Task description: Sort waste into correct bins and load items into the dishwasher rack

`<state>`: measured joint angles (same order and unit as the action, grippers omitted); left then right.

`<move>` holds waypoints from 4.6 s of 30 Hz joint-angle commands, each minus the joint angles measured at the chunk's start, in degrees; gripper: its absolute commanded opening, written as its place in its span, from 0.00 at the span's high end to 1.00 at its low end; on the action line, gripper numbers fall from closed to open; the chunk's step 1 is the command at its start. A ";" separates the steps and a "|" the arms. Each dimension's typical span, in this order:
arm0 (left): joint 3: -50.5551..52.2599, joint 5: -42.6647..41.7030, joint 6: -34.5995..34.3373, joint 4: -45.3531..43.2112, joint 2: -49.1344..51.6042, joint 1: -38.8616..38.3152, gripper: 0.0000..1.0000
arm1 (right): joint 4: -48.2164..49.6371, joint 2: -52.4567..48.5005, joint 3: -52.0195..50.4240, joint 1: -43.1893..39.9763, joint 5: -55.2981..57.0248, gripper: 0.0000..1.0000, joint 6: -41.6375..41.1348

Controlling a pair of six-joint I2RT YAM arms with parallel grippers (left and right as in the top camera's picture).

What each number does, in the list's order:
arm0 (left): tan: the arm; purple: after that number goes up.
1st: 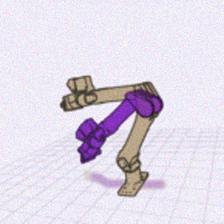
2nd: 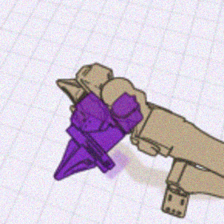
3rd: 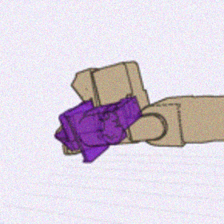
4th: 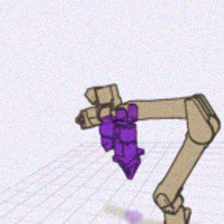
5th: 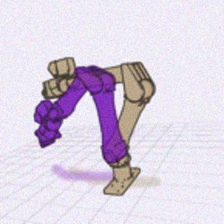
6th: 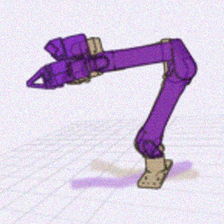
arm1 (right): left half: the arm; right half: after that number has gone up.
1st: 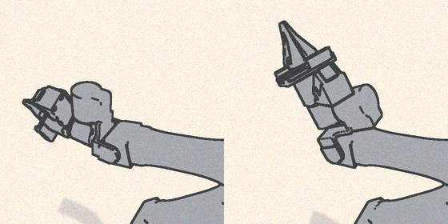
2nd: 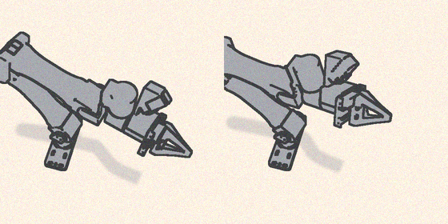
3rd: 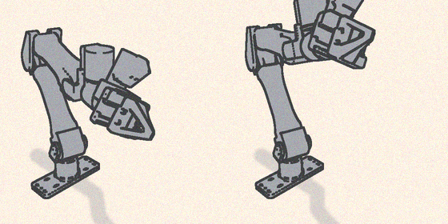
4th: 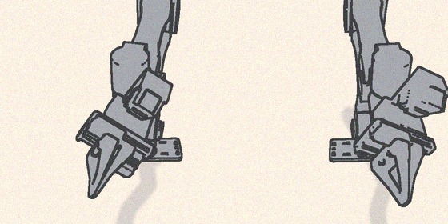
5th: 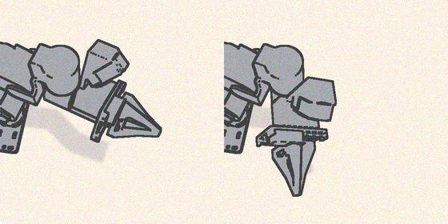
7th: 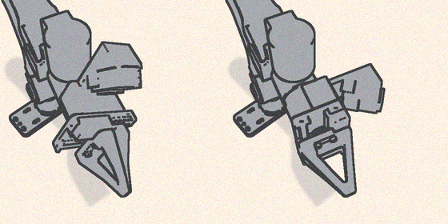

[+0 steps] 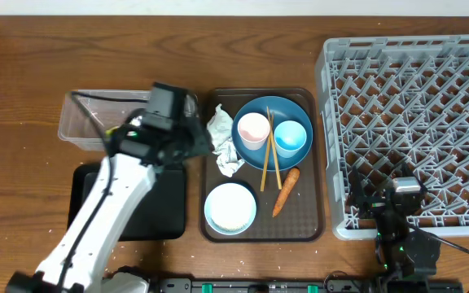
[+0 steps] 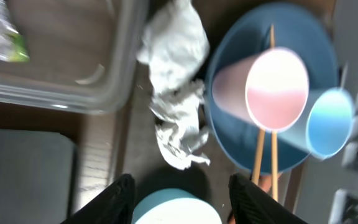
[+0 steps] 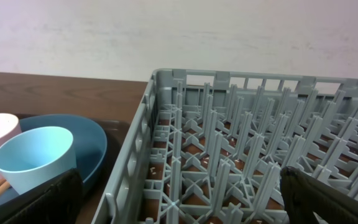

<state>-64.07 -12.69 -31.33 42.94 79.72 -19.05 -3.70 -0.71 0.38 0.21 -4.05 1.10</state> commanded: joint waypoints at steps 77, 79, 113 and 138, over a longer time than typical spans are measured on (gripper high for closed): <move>-0.57 9.11 0.70 -5.73 20.41 -11.23 0.94 | -0.22 0.17 -0.09 -0.35 0.17 0.01 0.24; -0.57 9.11 0.72 -5.73 18.25 -11.23 0.94 | -0.22 0.17 -0.09 -0.35 0.17 0.01 0.24; -0.52 37.53 -2.25 -12.74 12.74 4.81 0.89 | -0.22 0.17 -0.07 -0.35 0.17 0.01 0.24; -0.55 17.22 8.48 -10.73 6.47 4.83 0.59 | -0.22 0.17 -0.09 -0.35 0.17 0.01 0.24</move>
<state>-64.10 14.28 -28.32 31.31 90.59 -14.44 -3.68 -0.71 0.38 0.21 -4.05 1.10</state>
